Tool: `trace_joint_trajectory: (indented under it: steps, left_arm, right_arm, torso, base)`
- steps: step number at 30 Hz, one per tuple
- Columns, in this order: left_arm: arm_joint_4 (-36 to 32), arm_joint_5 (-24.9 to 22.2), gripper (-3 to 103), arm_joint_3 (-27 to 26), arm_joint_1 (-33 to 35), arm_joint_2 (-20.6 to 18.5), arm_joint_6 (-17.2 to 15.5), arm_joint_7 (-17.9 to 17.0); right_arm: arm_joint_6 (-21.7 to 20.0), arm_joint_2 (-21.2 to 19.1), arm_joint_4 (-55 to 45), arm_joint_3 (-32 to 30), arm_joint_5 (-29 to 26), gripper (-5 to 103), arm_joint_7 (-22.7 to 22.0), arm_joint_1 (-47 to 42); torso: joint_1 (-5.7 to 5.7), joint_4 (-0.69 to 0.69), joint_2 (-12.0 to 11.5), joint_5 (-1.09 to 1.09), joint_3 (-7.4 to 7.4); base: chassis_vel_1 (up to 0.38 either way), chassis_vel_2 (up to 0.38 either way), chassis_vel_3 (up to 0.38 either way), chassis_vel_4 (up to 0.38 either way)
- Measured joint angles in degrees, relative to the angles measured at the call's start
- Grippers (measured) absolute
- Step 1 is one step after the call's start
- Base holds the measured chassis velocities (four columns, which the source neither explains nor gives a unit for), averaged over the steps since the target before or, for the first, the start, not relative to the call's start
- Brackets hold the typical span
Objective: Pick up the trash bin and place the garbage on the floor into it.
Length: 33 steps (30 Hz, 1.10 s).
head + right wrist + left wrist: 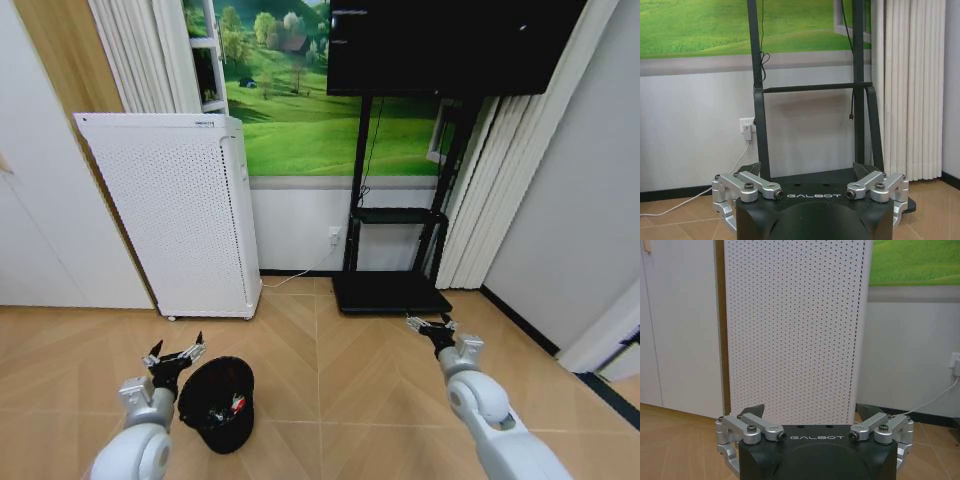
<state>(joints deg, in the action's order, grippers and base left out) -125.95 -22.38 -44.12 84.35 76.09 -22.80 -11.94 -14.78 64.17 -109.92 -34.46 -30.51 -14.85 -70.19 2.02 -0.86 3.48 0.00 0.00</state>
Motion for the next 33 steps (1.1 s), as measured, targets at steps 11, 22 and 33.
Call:
trace_joint_trajectory:
  steps: [11,22,33]
  left_arm:
    - [-0.4,-4.2,100,-0.2,-0.7,-4.7,-0.9,-1.0]
    - [-1.1,-3.6,100,-0.5,0.3,-3.9,-0.9,-0.6]
    - [-1.5,-3.2,100,-0.7,0.5,-3.0,-0.7,-0.6]
  right_arm:
    - [1.1,2.0,0.3,-1.6,1.6,100,0.9,-0.7]
    - [1.3,1.5,0.2,-1.9,1.3,100,1.1,-0.4]
    - [0.2,0.7,-0.8,-2.1,0.8,100,1.0,-0.8]
  torso:
    - [0.00,-0.01,0.0,0.00,0.00]
    - [0.00,-0.01,0.0,0.00,0.00]
    - [0.01,-0.01,0.0,0.00,0.00]
  base:
    - [0.000,0.000,0.000,0.000]
    - [0.000,0.000,0.000,0.000]
    - [0.000,0.000,0.000,0.000]
